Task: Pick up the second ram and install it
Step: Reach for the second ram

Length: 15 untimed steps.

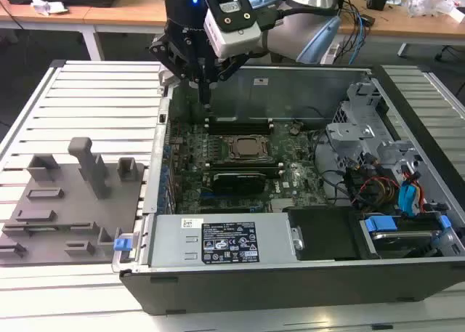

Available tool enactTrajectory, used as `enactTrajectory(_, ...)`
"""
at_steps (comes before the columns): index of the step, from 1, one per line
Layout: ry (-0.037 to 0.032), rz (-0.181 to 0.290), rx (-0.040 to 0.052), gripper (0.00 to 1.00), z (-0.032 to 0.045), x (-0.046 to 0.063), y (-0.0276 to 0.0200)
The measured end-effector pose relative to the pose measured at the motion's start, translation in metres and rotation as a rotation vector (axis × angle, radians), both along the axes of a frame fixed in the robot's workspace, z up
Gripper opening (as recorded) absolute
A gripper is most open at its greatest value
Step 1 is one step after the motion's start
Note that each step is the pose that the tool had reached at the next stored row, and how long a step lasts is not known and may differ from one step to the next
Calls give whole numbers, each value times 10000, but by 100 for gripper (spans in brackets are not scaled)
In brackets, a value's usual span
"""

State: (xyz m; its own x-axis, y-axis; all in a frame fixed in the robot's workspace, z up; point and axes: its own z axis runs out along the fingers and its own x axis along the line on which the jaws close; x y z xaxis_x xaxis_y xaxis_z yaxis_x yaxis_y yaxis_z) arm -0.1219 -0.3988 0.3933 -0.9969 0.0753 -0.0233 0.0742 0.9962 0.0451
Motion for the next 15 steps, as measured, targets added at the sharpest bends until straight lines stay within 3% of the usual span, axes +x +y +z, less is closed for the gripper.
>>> enactTrajectory(8, 0, 1, 0, 11, -1, -327, 0)
enactTrajectory(15, -1, 0, 0, 11, -1, -396, 0)
